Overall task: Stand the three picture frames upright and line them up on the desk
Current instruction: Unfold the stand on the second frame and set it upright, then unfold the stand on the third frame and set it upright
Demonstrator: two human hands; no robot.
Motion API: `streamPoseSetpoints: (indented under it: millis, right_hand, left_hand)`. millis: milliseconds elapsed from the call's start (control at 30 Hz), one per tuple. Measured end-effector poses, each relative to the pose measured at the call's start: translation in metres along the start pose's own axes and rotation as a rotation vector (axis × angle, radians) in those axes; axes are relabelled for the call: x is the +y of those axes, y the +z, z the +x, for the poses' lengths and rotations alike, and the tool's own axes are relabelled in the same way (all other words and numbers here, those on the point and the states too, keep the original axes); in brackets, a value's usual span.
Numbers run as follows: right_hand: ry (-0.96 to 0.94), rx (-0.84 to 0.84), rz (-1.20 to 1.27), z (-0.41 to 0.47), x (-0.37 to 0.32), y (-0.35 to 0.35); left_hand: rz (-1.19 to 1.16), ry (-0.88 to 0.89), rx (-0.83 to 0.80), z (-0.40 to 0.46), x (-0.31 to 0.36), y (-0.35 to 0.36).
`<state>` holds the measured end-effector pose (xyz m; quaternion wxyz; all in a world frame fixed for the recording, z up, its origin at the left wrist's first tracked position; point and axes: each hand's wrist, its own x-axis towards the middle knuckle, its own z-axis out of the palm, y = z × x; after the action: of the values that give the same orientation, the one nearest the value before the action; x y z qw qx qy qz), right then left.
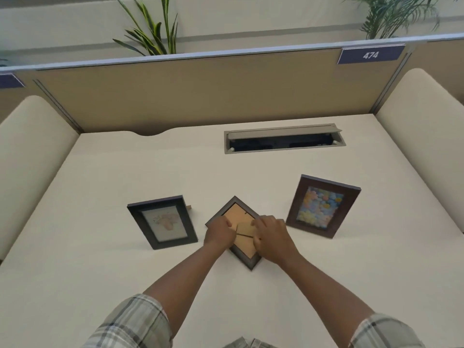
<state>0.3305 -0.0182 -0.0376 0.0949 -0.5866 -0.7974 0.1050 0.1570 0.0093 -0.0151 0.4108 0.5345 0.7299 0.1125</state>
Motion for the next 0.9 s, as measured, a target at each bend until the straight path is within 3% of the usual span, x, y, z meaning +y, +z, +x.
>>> streamPoseSetpoints:
  millis: [100, 200, 367, 567, 700, 900]
  right_hand:
    - [-0.013, -0.212, -0.113, 0.022, -0.011, 0.008]
    - [-0.007, -0.285, -0.166, 0.037, -0.012, 0.011]
    - [0.052, -0.403, 0.011, 0.052, -0.005, 0.003]
    - [0.059, -0.364, 0.16, 0.045, 0.001, -0.007]
    - [0.03, -0.26, 0.32, 0.035, 0.0, -0.023]
    - [-0.002, -0.069, 0.518, 0.025, -0.018, -0.042]
  left_hand:
    - [-0.063, -0.029, 0.017, -0.003, -0.01, -0.009]
    - [-0.125, -0.06, 0.011, -0.002, -0.021, -0.013]
    - [-0.215, -0.139, 0.051, 0.0, -0.035, -0.017]
    - [-0.39, -0.25, -0.02, 0.001, -0.044, -0.018]
    - [-0.788, -0.405, -0.075, -0.008, -0.035, -0.016]
    - [-1.004, -0.312, -0.352, -0.016, 0.0, -0.01]
